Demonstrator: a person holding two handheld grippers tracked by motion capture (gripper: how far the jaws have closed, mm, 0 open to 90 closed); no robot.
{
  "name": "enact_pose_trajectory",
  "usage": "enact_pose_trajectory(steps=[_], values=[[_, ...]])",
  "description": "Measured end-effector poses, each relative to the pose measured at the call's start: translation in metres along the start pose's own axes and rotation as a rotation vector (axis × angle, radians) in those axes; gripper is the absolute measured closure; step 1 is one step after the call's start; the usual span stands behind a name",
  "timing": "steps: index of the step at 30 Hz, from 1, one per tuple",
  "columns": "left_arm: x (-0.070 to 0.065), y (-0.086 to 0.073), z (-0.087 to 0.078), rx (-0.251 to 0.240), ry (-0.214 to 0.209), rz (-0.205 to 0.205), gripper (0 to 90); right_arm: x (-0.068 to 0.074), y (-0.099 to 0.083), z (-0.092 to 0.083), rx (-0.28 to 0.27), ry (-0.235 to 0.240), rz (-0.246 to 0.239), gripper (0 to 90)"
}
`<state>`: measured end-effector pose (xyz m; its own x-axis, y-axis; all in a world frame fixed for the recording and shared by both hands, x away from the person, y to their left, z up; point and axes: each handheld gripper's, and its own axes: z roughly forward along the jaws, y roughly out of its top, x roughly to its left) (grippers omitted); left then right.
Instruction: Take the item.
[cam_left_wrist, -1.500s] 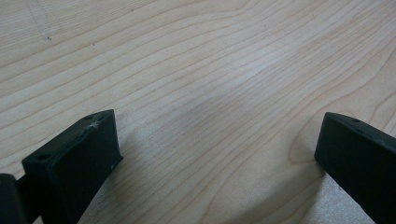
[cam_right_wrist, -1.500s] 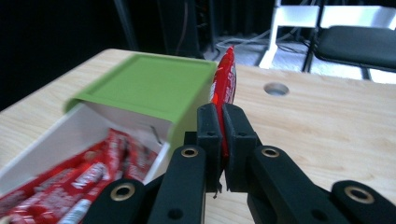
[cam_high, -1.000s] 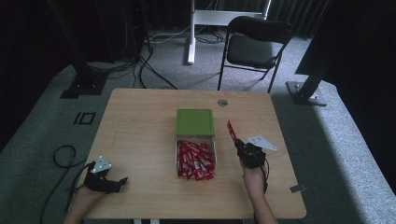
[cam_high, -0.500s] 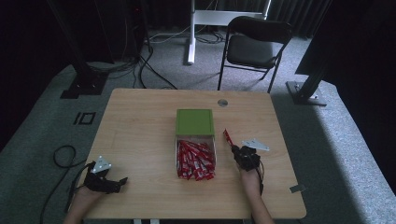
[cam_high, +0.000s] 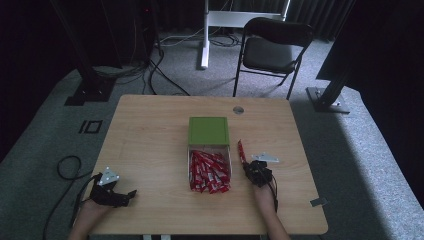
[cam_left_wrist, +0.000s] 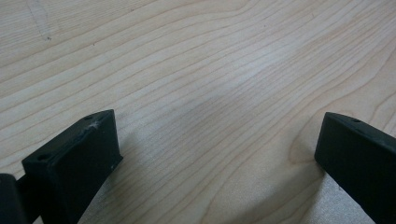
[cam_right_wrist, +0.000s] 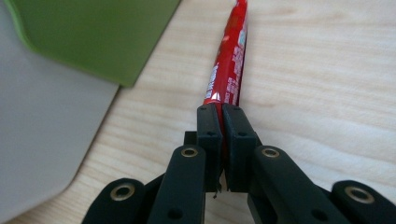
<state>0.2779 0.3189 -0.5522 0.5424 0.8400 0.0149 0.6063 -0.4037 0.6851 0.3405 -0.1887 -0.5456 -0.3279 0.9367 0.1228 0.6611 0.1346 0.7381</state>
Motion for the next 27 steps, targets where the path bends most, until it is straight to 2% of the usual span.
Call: enact_pose_trajectory(steps=[5,7,10,14,15,17,19,24,27], values=[[0.0,0.0,0.0,-0.001,0.0,-0.001,0.7,0.002,0.003,0.002,0.039,-0.012,-0.016,86.6],[0.0,0.0,0.0,0.0,0.0,0.0,0.7,0.003,0.003,0.003,0.038,-0.016,-0.017,86.2],[0.0,0.0,0.0,-0.001,0.0,-0.001,0.7,0.003,0.001,0.003,0.029,0.003,-0.008,84.7],[0.0,0.0,0.0,-0.001,0.0,-0.001,0.7,0.002,0.001,0.001,0.008,0.027,0.007,71.9],[0.0,0.0,0.0,-0.001,0.0,-0.001,0.7,0.002,0.001,0.001,0.003,0.029,0.002,64.6],[0.0,0.0,0.0,-0.001,0.0,-0.001,0.7,0.002,0.002,0.0,0.001,0.036,-0.008,61.4],[0.0,0.0,0.0,-0.001,0.0,-0.001,0.7,0.002,0.004,-0.002,-0.006,0.03,-0.001,54.0],[0.0,0.0,0.0,0.0,0.0,0.0,0.7,0.0,0.008,-0.008,-0.029,0.021,0.01,50.2],[0.0,0.0,0.0,0.0,0.0,0.0,0.7,-0.007,0.013,-0.016,-0.049,0.013,0.028,47.7]])
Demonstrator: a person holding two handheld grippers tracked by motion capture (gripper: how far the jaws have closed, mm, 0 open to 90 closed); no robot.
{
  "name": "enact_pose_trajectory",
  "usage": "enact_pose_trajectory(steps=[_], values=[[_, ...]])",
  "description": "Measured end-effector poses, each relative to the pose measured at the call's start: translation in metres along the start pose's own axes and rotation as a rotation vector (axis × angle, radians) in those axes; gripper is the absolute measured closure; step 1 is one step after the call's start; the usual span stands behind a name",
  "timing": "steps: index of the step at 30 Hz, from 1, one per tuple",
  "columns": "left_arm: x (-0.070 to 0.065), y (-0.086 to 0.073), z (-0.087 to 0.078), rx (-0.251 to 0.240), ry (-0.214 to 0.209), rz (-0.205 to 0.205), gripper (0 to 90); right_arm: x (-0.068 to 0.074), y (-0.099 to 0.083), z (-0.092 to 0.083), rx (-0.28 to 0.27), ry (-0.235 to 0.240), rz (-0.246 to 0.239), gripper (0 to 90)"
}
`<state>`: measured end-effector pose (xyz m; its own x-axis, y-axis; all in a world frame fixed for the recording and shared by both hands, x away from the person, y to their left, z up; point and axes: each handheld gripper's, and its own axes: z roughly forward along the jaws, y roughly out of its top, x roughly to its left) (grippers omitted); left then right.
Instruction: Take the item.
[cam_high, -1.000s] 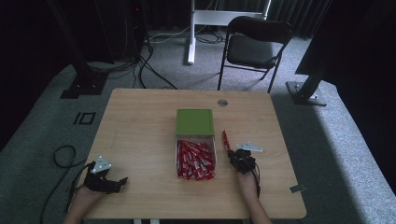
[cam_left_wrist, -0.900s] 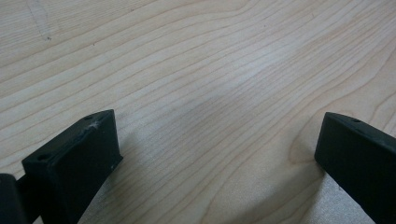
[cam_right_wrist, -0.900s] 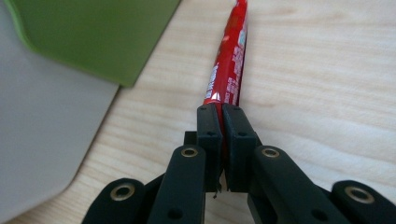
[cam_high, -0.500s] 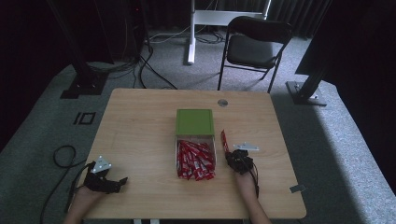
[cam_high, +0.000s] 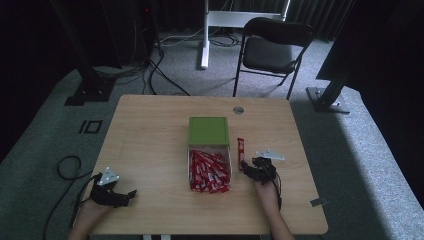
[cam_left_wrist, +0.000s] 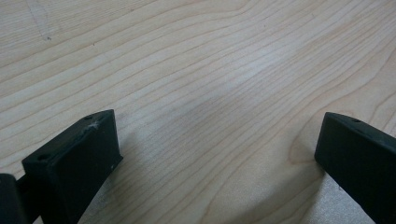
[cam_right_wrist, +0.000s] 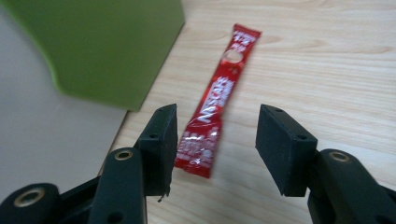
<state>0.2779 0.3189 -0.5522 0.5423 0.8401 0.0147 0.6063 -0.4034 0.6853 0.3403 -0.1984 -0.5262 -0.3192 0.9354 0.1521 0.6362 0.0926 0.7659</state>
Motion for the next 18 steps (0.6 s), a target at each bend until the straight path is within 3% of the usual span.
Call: enact_pose_trajectory(steps=[8,18], values=[[0.0,0.0,0.0,0.0,0.0,0.0,0.7,-0.011,0.001,-0.007,0.001,-0.011,0.008,39.6],[0.0,0.0,0.0,0.0,0.0,0.0,0.7,-0.027,-0.005,-0.012,0.023,-0.023,0.055,24.6]])
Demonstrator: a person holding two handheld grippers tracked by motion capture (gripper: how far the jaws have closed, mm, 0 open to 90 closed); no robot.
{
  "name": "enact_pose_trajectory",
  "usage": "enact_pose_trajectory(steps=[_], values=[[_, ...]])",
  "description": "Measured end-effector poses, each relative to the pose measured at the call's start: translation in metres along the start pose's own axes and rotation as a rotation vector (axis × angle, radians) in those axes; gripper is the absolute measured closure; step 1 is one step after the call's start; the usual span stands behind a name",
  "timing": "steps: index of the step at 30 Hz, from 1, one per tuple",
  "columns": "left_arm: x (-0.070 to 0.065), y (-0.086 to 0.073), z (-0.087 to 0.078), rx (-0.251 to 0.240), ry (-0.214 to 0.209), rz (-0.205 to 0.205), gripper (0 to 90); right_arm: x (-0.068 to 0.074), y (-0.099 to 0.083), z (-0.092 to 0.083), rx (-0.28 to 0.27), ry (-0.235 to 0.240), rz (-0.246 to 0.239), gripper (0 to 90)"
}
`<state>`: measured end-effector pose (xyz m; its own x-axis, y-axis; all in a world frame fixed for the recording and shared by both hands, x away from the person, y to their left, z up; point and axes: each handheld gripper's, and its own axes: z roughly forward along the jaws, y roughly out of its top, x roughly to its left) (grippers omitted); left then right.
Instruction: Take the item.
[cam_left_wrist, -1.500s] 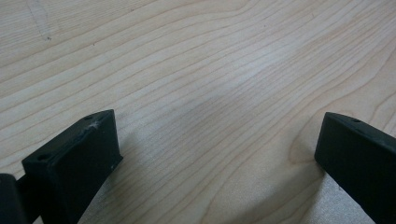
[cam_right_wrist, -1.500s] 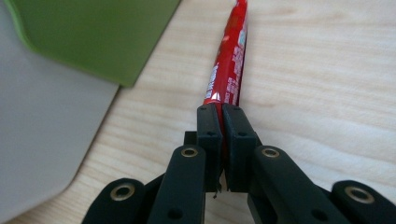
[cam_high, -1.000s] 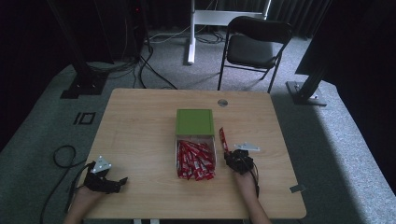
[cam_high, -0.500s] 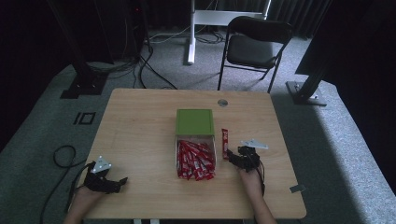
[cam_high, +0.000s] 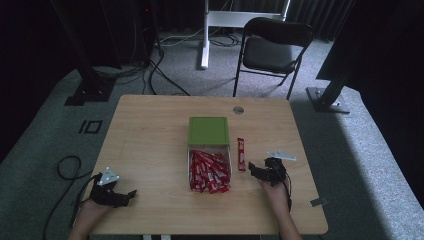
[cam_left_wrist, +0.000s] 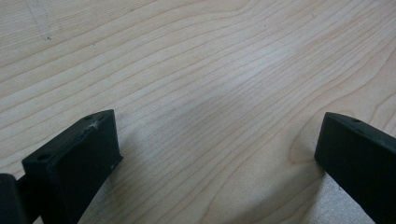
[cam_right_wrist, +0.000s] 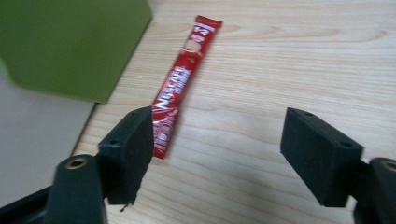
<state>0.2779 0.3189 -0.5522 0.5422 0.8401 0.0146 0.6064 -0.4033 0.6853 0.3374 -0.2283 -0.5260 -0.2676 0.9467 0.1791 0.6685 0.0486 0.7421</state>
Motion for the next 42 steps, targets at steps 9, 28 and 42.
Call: enact_pose_trajectory(steps=[9,28,42], values=[[0.0,0.0,0.0,0.0,0.0,0.0,0.7,-0.017,-0.003,-0.009,-0.016,-0.037,0.069,17.4],[0.0,0.0,0.0,0.0,0.0,0.0,0.7,-0.046,-0.02,-0.021,-0.032,-0.176,0.044,12.5],[0.0,0.0,0.0,0.001,0.0,0.001,0.7,-0.064,-0.033,-0.03,-0.04,-0.229,0.054,12.5]])
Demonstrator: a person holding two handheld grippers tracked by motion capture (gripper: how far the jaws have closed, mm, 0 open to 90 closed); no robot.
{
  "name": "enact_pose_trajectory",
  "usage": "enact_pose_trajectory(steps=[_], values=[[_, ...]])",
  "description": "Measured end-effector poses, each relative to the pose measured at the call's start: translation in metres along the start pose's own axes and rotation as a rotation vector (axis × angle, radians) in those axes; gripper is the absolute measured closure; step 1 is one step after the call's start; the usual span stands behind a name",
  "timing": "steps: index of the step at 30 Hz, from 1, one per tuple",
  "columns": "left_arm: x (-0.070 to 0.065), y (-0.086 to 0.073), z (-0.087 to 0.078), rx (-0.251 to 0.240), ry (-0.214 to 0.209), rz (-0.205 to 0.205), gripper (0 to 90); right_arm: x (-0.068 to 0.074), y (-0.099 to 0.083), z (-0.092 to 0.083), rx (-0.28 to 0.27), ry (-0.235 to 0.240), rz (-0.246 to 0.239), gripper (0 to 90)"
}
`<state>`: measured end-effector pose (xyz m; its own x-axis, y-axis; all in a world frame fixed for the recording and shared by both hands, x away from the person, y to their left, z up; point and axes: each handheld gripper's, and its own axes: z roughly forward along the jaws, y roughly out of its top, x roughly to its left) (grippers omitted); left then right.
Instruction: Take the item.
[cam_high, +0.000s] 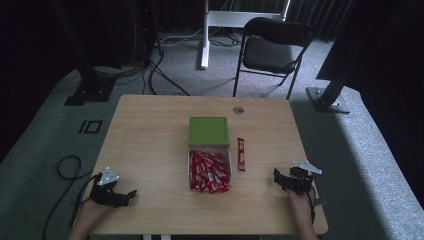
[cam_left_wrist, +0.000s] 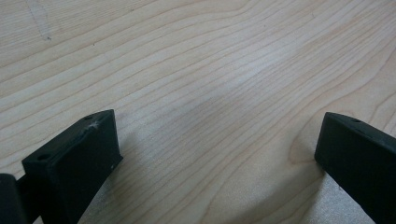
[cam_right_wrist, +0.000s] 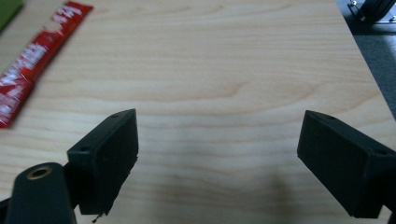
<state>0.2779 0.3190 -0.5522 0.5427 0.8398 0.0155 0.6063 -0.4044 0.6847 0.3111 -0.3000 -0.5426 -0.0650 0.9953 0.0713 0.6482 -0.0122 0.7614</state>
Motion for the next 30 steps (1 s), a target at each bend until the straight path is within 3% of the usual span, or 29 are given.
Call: enact_pose_trajectory(steps=[14,19,30], values=[[0.0,0.0,0.0,0.0,0.0,0.0,0.7,-0.015,-0.019,-0.006,0.019,-0.046,0.008,12.5],[0.0,0.0,0.0,0.0,0.0,0.0,0.7,-0.019,-0.023,-0.01,0.037,-0.051,-0.012,12.5],[0.0,0.0,0.0,0.0,0.0,0.0,0.7,-0.016,-0.033,-0.018,0.052,-0.06,-0.024,12.5]])
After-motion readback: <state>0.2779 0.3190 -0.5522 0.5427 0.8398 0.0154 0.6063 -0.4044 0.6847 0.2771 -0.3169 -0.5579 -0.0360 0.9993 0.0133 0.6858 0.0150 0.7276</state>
